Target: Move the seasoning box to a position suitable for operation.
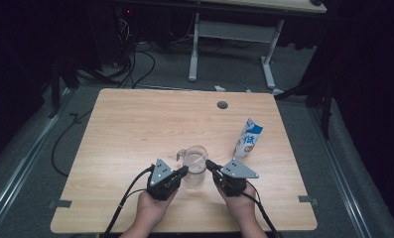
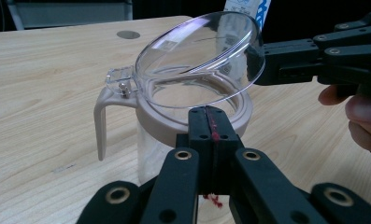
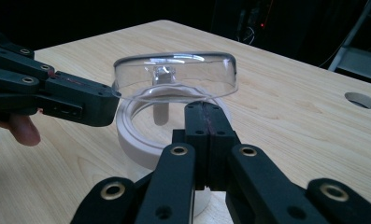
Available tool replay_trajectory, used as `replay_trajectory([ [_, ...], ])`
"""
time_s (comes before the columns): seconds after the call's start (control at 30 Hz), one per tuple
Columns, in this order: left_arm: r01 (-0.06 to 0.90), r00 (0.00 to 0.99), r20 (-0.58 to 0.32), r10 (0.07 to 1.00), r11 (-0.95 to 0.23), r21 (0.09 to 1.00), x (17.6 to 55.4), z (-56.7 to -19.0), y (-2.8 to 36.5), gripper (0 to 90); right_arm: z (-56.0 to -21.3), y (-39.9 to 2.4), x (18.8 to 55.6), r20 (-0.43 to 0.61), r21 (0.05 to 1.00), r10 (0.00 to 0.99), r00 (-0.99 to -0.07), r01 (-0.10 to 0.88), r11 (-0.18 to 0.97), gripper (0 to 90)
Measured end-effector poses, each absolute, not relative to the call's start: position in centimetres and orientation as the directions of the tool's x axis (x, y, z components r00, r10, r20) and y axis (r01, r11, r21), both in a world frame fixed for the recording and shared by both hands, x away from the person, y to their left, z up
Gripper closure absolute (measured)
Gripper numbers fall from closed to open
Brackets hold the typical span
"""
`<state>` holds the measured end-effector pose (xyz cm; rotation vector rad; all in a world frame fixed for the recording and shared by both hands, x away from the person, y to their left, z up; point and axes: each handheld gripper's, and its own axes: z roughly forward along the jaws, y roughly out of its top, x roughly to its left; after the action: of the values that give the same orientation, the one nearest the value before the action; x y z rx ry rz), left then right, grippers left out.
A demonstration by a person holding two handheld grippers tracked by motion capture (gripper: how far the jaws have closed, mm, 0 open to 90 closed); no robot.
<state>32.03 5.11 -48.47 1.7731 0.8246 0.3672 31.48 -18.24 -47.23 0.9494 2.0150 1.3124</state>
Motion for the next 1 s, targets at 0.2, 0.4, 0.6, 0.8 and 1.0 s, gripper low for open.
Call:
replay_trajectory([
  [0.2,0.344,0.708,-0.147,0.691,-0.155,0.926,32.06,-48.25,5.15,89.9,-47.48,-17.93,31.50,-0.059,0.923,0.790,-0.610,0.268,0.276,90.0],
  [0.4,0.339,0.701,-0.152,0.696,-0.138,0.931,32.10,-48.08,5.17,90.0,-47.65,-17.67,31.52,-0.050,0.923,0.786,-0.616,0.273,0.272,90.0],
  [0.6,0.336,0.696,-0.153,0.702,-0.130,0.933,32.24,-48.03,5.24,89.9,-47.80,-17.55,31.63,-0.046,0.922,0.783,-0.621,0.275,0.272,90.0],
  [0.8,0.331,0.684,-0.150,0.714,-0.121,0.936,32.42,-47.85,5.48,90.0,-47.84,-17.57,31.64,-0.045,0.924,0.782,-0.621,0.272,0.269,90.0],
  [1.0,0.331,0.675,-0.158,0.721,-0.105,0.938,32.69,-47.78,5.73,90.0,-47.88,-17.53,31.63,-0.045,0.925,0.782,-0.621,0.270,0.268,90.0],
])
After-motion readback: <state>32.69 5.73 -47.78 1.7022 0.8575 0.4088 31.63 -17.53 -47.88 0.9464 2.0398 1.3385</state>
